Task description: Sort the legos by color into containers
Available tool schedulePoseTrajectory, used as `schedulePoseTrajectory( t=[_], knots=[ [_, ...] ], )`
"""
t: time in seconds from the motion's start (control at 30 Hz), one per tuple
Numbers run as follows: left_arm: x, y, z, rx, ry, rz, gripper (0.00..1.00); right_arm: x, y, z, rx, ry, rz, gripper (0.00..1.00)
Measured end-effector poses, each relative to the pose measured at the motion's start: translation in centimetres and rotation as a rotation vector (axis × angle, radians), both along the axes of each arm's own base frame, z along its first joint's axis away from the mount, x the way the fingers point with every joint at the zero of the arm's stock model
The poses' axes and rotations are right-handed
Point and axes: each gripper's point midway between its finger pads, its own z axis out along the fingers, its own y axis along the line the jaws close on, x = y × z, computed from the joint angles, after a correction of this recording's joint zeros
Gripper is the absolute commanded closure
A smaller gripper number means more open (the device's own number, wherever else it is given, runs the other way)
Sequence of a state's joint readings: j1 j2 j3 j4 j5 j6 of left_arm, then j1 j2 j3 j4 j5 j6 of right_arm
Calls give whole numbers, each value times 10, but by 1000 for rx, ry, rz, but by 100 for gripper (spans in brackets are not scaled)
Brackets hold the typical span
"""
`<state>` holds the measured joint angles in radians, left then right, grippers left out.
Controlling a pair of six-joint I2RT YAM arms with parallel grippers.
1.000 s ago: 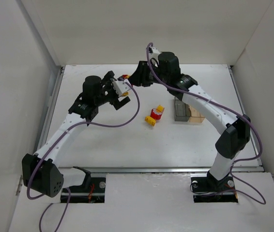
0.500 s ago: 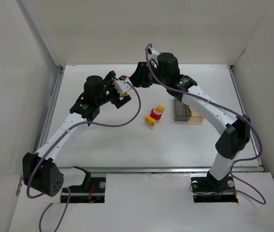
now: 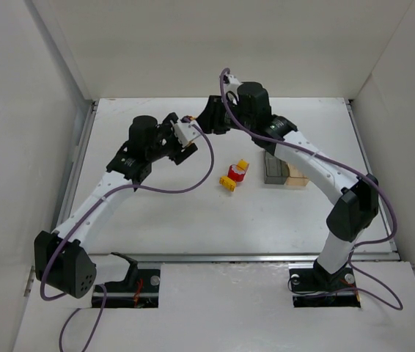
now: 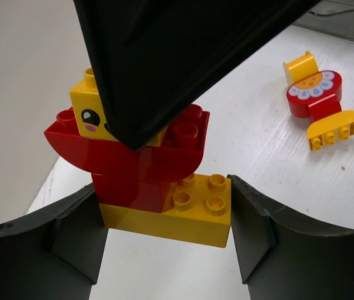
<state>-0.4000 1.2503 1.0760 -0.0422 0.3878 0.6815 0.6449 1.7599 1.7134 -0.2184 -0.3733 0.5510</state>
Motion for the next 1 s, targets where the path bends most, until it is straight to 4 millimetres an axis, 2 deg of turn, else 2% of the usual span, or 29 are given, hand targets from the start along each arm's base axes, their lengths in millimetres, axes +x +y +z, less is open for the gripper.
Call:
schedulePoseTrajectory(
  t=[0.17,0.53,0.67,0.73,0.87,1.0],
  knots=[
    [-5,1,-14,17,60,5,100,-1,-1,-14,-9,39,-9,100],
    [-22,-5,-42,42,152,-34,100,-3,-18,-45,-7,162,-12,100],
    [-29,6,-65,76,229,3,100,16,-41,-60,-31,184,-91,100],
    [-31,10,-71,86,248,16,100,26,-54,-65,-40,192,-133,100],
    [-32,12,-74,92,259,26,100,36,-70,-70,-52,201,-188,100],
    [-32,13,-74,93,260,29,100,36,-74,-74,-62,206,-197,100]
  ],
)
